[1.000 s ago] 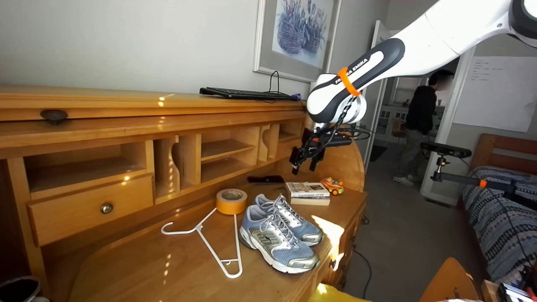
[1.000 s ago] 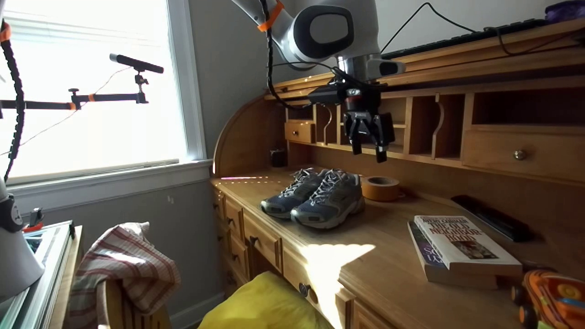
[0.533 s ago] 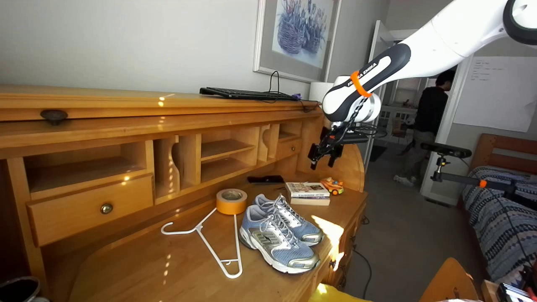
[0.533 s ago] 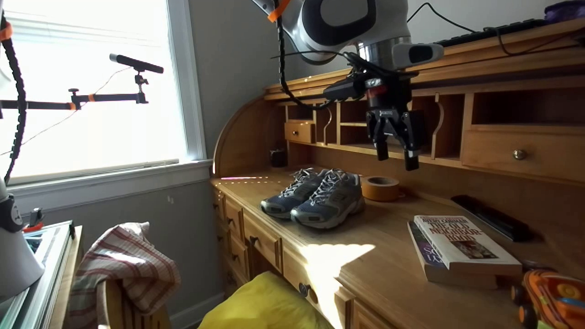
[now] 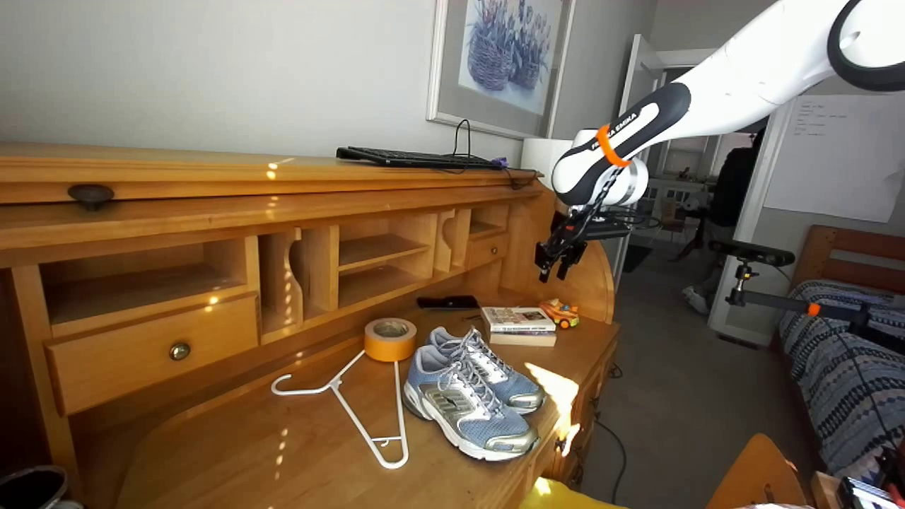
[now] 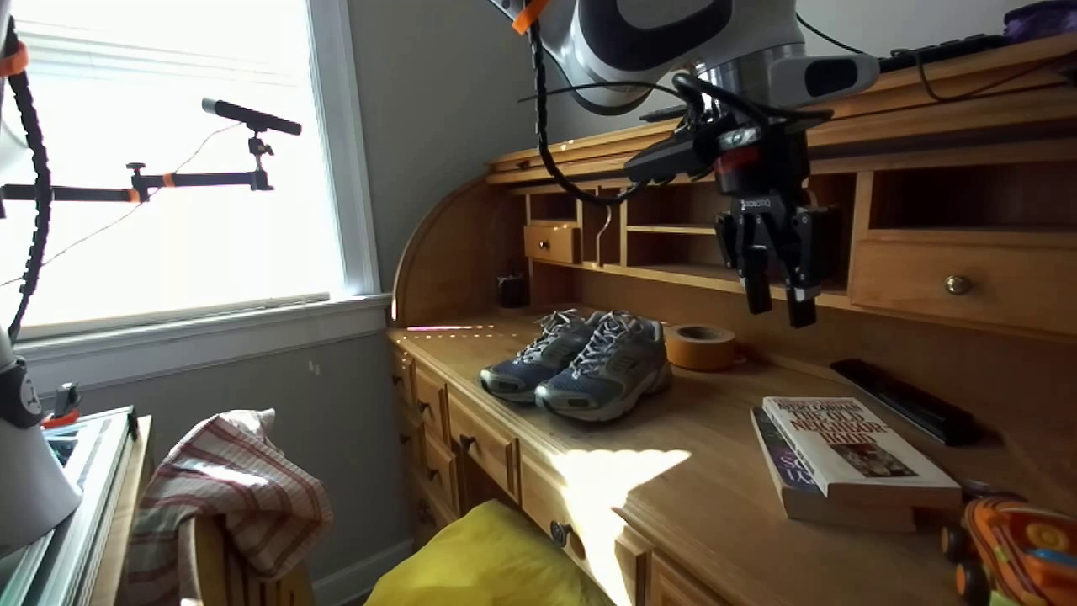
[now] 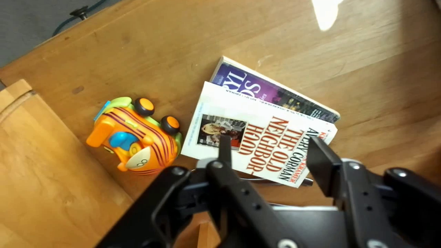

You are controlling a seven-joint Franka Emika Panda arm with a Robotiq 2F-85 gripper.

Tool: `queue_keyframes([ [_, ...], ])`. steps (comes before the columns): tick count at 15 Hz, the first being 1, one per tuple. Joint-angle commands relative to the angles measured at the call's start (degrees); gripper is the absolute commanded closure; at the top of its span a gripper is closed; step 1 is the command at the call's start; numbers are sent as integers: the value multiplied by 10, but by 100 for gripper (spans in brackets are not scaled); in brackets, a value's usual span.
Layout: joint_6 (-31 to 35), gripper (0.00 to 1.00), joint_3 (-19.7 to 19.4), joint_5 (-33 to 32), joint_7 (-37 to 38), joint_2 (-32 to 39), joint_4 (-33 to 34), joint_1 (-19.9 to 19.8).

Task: Move the sneakers and the books slightly to the left then place the sneaker on the right on the books

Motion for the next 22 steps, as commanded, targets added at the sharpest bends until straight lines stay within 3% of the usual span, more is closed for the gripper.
queue_keyframes([
  [1,-2,42,6,-4,2,5,6,-7],
  [3,-2,36,6,-4,2,4,7,-7],
  [6,-2,15,7,-4,2,4,7,-7],
  [7,-2,3,7,-4,2,4,7,-7],
  [9,-4,0,2,-9,17,23,28,-4],
  [19,-55,0,14,-1,35,184,233,-32],
  [20,-53,6,16,-2,30,196,248,-36],
  [21,-47,26,21,-2,20,209,261,-42],
  [22,-42,34,25,-3,9,221,276,-47],
])
